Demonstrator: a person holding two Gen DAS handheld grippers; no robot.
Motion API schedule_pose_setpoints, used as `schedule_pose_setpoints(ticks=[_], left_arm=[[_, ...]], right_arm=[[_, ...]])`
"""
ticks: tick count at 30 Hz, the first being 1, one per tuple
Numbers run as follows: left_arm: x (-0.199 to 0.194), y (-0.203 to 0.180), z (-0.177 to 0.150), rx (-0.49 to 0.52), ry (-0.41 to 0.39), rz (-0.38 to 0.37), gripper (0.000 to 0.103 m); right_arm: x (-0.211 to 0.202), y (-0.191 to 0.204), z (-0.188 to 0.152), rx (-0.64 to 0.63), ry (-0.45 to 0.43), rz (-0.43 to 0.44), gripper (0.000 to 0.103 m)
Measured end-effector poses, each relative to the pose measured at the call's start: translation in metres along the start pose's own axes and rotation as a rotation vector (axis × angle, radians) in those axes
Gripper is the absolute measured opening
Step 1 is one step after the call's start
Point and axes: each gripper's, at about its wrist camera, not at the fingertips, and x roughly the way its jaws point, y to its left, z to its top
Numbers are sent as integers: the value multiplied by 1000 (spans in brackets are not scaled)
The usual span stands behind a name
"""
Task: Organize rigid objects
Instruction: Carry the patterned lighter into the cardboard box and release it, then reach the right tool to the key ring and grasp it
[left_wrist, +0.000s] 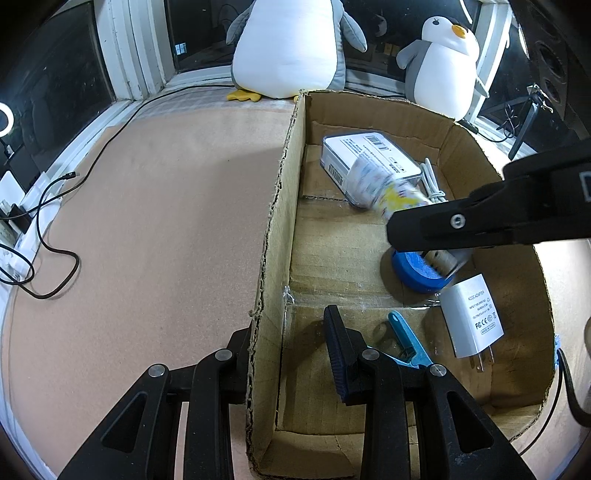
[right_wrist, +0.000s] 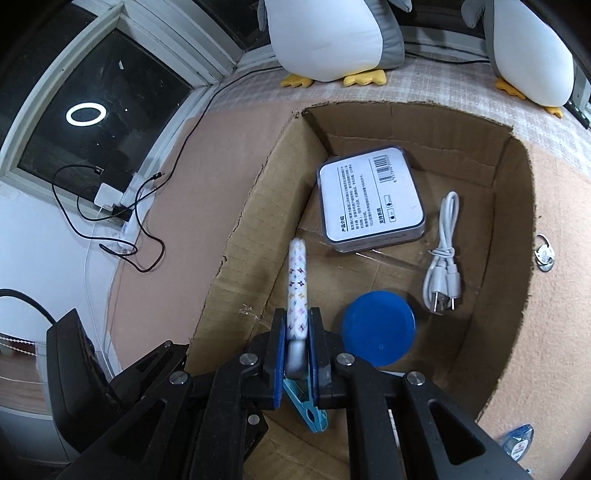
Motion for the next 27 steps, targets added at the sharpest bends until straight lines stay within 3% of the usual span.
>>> schedule_pose_setpoints(ticks=[6,7,9,17,22,27], left_arm=[[0,0,0,1,0,0,33],[0,0,0,1,0,1,33],[0,0,0,1,0,2,33],[0,1,0,2,-1,2,33],[0,1,0,3,-1,2,33],[0,3,0,2,-2,2,33]], right_arm=[[3,-1,0,5,2,8,15],[2,-1,0,3,0,7,20],[-2,0,0,-1,-18,0,45],[-26,-4,0,1,-68,12,46],[-62,-16,-4,1,-120,36,46],[-111,-46,-7,17,-204,-49,46]])
